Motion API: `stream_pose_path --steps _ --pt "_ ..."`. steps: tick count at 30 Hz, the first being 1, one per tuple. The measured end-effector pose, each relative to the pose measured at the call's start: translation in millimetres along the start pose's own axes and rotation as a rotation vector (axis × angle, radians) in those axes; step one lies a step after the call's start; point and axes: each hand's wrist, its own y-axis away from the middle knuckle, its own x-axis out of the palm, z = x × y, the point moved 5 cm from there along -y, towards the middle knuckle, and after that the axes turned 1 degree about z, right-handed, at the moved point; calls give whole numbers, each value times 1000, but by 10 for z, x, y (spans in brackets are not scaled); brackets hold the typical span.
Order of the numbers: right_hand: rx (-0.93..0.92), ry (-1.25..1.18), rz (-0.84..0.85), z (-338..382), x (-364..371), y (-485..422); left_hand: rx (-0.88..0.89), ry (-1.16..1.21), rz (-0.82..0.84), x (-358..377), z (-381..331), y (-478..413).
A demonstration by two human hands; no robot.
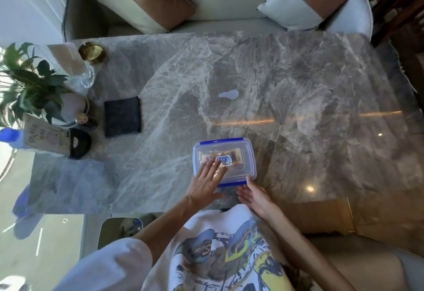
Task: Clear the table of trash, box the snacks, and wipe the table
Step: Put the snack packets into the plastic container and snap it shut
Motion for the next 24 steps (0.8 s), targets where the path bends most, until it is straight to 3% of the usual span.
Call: stream_pose_path --steps 3,5,7,10,13,15,18,24 --pt "25 -96 8 41 5 60 -6 -77 23 -3 21 -11" --pt "-60 8 -30 77 -28 87 -10 -66 2 -47 27 -3" --pt "-356 380 -161 206 -101 135 -8 -52 -14 -54 17 11" --pt "-927 1186 -311 415 13 301 -9 -52 1 -52 1 24" --pt "-1054 1607 -152 449 214 256 -13 -71 22 -49 -4 16" --pt "-1037 1646 -139 469 259 201 -16 -73 34 -43 -16 20" --pt "-1016 1500 -212 506 214 207 -32 -72 35 -43 -14 10" --pt "-1116 1474 -278 577 262 325 -55 -42 41 -50 0 -3"
